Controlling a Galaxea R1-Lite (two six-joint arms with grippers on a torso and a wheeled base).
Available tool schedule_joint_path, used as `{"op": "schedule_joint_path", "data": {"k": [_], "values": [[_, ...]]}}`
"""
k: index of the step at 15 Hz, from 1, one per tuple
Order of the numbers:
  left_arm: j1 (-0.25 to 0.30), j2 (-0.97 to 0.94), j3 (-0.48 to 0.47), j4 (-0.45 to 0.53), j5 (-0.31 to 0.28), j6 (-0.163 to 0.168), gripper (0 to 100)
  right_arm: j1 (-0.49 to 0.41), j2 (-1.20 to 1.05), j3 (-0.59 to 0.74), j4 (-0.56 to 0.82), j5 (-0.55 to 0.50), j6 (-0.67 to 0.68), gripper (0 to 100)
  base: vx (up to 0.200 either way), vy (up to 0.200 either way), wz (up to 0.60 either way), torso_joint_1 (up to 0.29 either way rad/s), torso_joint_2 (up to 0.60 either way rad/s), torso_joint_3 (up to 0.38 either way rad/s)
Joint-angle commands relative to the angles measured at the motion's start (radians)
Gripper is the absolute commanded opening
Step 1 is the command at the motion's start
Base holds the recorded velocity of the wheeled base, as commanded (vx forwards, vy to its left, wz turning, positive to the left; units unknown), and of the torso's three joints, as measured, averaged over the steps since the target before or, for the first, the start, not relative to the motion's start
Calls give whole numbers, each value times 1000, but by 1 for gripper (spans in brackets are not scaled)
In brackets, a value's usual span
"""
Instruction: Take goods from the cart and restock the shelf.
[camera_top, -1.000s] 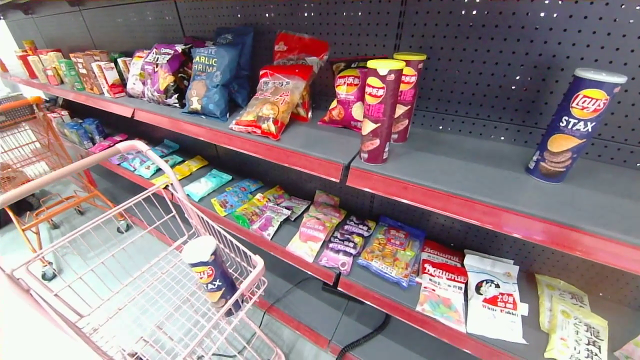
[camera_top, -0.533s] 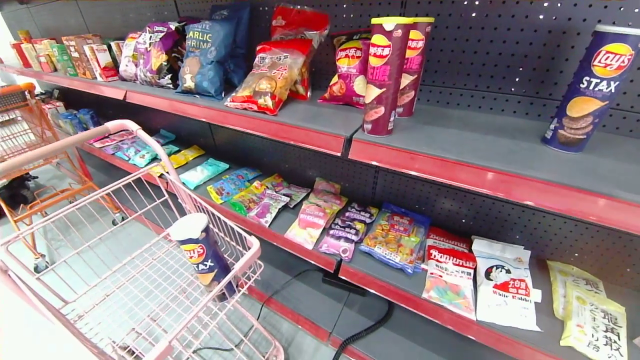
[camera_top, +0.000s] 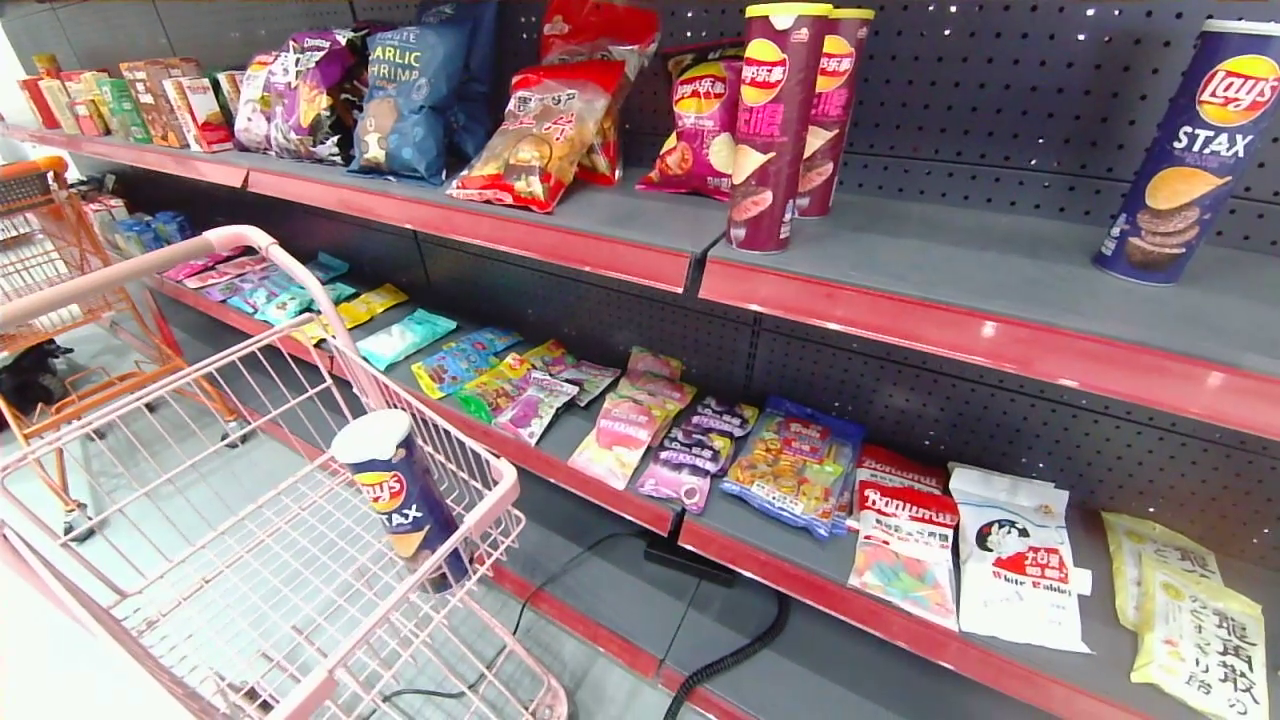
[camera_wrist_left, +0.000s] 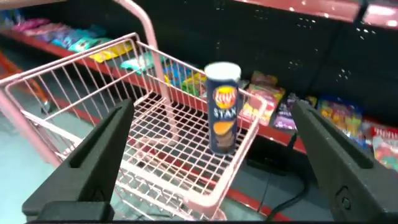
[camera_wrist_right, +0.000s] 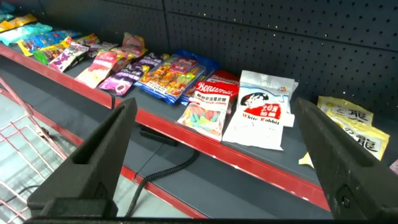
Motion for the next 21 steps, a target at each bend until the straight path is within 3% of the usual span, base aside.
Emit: {"op": "schedule_joint_path", "data": {"k": [1,2,3,4,6,9,14,18,21], "values": [[104,604,-169,-211,62,-71,100,0,1,0,0,0,0,100,0,0,0,0,0,0],[139,801,-68,-513,52,-70,100,0,1,0,0,0,1,100,0,0,0,0,0,0],[139,907,16,-680,30,-57,100,0,1,0,0,0,0,100,0,0,0,0,0,0],[138,987,76,-771,-19,-14,100,0,1,0,0,0,0,100,0,0,0,0,0,0],[130,1114,111,-867,-76,29,100,0,1,0,0,0,0,100,0,0,0,0,0,0],[58,1237,119,-973,-120,30,100,0,1,0,0,0,0,100,0,0,0,0,0,0],[-37,1369,110,-1056,-125,30,100,0,1,0,0,0,-2,100,0,0,0,0,0,0],[-51,1516,84,-1197,-125,35,100,0,1,0,0,0,0,100,0,0,0,0,0,0],[-62,1622,33,-1302,-130,59,100,0,1,0,0,0,0,100,0,0,0,0,0,0]]}}
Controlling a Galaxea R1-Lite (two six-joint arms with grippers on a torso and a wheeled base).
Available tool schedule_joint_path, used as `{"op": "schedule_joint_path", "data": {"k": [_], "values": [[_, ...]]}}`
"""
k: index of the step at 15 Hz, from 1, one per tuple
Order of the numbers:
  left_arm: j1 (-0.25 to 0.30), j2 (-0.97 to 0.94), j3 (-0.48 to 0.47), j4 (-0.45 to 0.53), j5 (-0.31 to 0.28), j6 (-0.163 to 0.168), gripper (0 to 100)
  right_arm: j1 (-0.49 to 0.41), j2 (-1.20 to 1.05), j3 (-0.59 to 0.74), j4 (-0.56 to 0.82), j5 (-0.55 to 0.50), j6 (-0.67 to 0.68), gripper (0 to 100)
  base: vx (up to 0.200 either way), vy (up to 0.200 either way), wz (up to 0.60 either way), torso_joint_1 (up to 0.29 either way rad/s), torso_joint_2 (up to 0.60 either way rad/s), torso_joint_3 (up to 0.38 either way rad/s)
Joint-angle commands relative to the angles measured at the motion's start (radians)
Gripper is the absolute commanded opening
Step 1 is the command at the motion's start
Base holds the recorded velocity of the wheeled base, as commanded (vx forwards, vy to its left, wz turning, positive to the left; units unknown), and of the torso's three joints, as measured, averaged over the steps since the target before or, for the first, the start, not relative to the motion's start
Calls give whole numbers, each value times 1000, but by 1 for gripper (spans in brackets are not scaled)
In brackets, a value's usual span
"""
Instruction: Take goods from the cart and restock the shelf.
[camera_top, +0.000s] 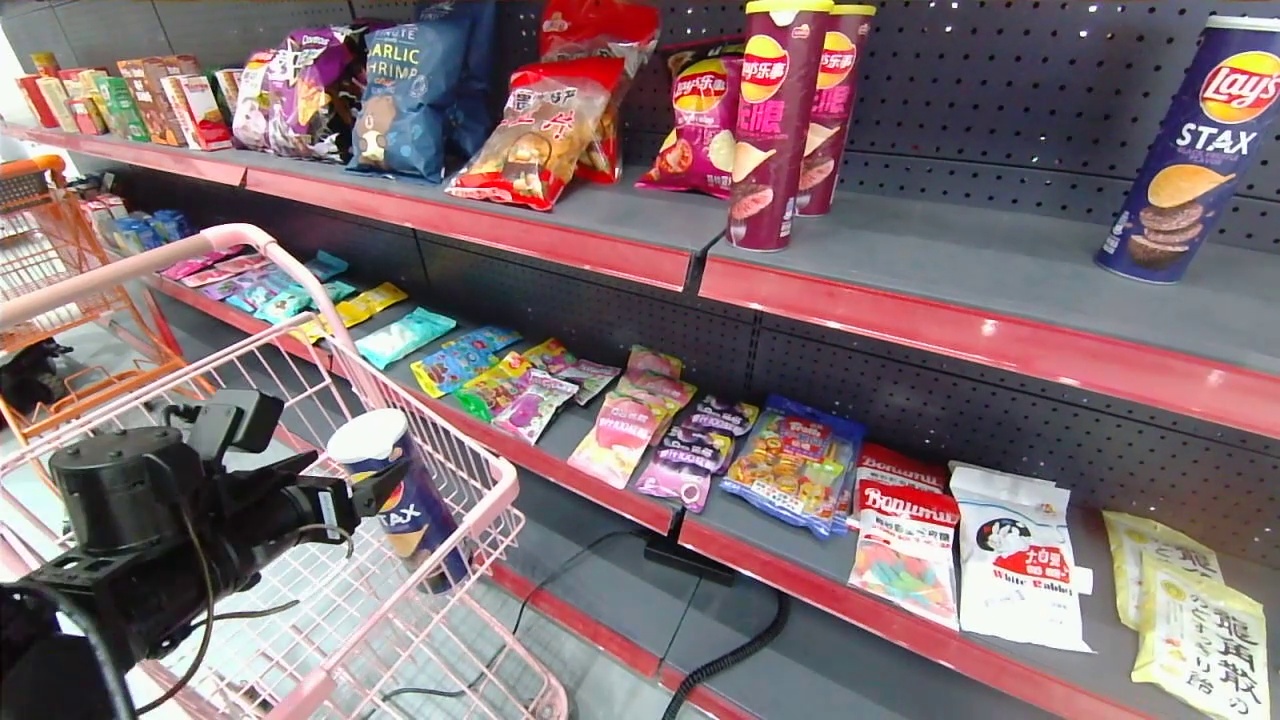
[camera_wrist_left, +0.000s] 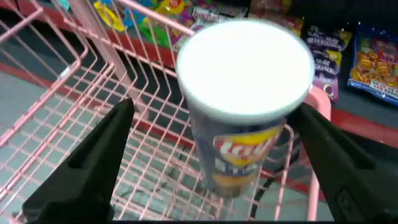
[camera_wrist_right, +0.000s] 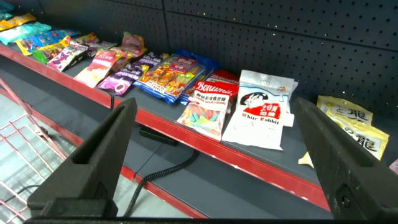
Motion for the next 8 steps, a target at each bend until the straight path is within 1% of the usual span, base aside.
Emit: {"op": "schedule_joint_path", "data": {"k": [1,4,8], "values": [[-11,89,-35,-26,-1,3,100,0,1,0,0,0,0,100,0,0,0,0,0,0],[-43,115,-47,-29,1,3,100,0,1,0,0,0,0,100,0,0,0,0,0,0],[-43,161,-102,-29,8,4,100,0,1,0,0,0,-2,100,0,0,0,0,0,0]]}}
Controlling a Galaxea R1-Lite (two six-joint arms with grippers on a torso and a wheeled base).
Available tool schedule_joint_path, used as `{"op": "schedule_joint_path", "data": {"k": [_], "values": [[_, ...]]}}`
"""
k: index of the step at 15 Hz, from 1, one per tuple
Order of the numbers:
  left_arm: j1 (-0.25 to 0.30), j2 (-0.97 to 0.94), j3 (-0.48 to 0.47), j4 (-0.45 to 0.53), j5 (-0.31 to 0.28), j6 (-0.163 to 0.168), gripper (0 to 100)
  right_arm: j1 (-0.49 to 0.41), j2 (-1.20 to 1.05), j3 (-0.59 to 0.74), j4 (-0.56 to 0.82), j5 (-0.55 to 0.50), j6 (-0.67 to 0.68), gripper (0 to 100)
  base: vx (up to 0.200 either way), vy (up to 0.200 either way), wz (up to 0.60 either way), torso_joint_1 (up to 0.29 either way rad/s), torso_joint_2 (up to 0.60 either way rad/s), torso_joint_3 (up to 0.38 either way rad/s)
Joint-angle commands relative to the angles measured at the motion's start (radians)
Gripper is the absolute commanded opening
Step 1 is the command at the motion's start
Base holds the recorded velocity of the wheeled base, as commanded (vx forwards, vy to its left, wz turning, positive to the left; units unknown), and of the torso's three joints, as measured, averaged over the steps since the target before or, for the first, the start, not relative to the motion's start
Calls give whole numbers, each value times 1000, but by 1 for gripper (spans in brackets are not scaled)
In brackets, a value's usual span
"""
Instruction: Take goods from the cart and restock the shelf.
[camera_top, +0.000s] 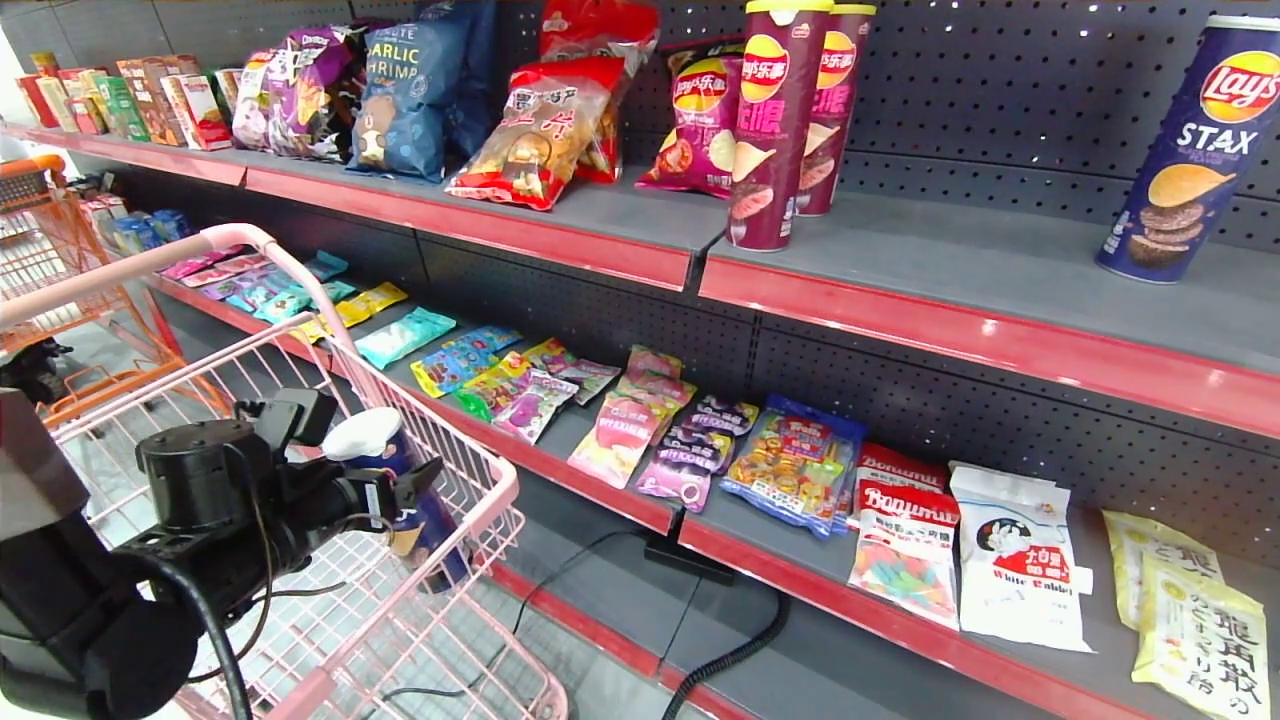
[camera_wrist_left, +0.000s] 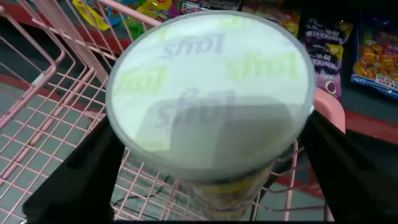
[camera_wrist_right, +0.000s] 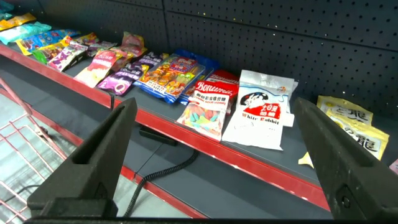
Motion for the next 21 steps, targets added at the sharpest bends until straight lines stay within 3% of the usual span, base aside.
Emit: {"op": "schedule_joint_path", "data": {"k": [1,4,5,12,13,14,16,17,18,20,21], "values": [[-7,33,-20,0,0,0,100,0,1,0,0,1,0,100,0,0,0,0,0,0],[-41,53,-23,2,6,0,100,0,1,0,0,1,-1,100,0,0,0,0,0,0],[-42,65,-23,-2,15,0,0,0,1,0,0,1,-1,100,0,0,0,0,0,0],[-41,-64,14,9,14,-5,0,0,1,0,0,2,0,100,0,0,0,0,0,0],[-41,-180,17,83,12,-5,0,0,1,0,0,2,0,100,0,0,0,0,0,0],[-41,-317,3,227,12,-5,0,0,1,0,0,2,0,100,0,0,0,0,0,0],[-41,-597,-116,618,9,-8,0,0,1,0,0,2,0,100,0,0,0,0,0,0],[-41,-617,-129,649,9,-8,0,0,1,0,0,2,0,100,0,0,0,0,0,0],[-48,-846,-264,966,1,-6,0,0,1,0,0,2,0,100,0,0,0,0,0,0],[-68,-1051,-299,1163,-14,2,0,0,1,0,0,2,0,100,0,0,0,0,0,0],[-68,-1110,-296,1209,-13,12,0,0,1,0,0,2,0,100,0,0,0,0,0,0]]}}
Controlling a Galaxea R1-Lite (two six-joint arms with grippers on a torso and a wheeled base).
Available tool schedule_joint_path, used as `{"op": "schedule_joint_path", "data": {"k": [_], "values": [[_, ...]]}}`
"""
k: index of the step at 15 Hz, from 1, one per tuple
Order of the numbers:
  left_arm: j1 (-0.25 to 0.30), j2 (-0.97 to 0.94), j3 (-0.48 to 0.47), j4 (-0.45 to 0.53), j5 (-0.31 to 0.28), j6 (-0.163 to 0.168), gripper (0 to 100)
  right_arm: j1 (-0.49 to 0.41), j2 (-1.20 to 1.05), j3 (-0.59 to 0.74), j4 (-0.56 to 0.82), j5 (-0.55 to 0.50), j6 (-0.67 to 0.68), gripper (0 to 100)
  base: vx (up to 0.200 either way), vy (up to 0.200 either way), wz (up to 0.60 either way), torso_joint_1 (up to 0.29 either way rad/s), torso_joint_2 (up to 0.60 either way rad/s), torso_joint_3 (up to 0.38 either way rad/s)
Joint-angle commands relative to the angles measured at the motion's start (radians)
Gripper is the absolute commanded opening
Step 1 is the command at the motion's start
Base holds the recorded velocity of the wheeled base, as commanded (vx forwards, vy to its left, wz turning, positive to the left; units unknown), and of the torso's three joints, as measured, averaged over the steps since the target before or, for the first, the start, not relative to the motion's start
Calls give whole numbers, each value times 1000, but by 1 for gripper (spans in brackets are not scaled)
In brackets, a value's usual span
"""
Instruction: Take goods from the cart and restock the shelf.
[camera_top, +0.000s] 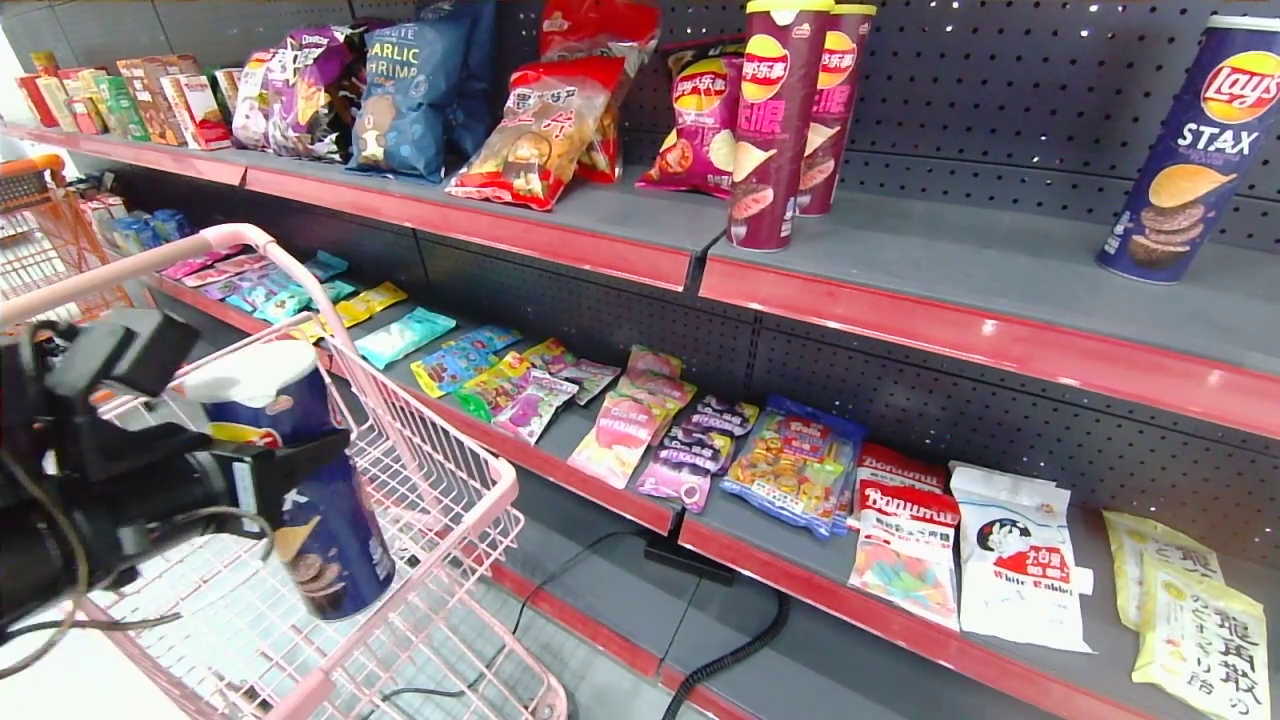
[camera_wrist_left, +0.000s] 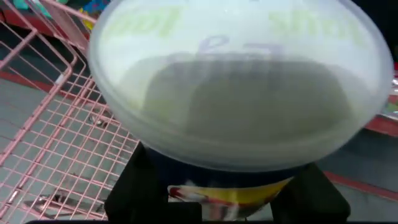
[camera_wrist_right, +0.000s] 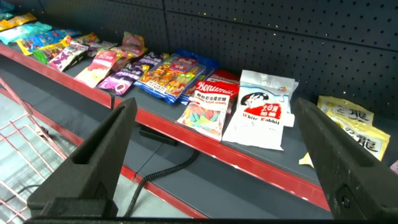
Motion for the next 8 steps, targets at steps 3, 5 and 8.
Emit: {"op": "schedule_joint_path", "data": {"k": [3,5,8], "values": [[-17,-548,-103,398,-5,19,0,0,1,0,0,0,0,100,0,0,0,45,-146,-102],[-17,-608,-74,429,-7,24,0,0,1,0,0,0,0,100,0,0,0,134,-422,-273],[-17,-703,0,429,-8,67,0,0,1,0,0,0,2,100,0,0,0,181,-502,-334]]}}
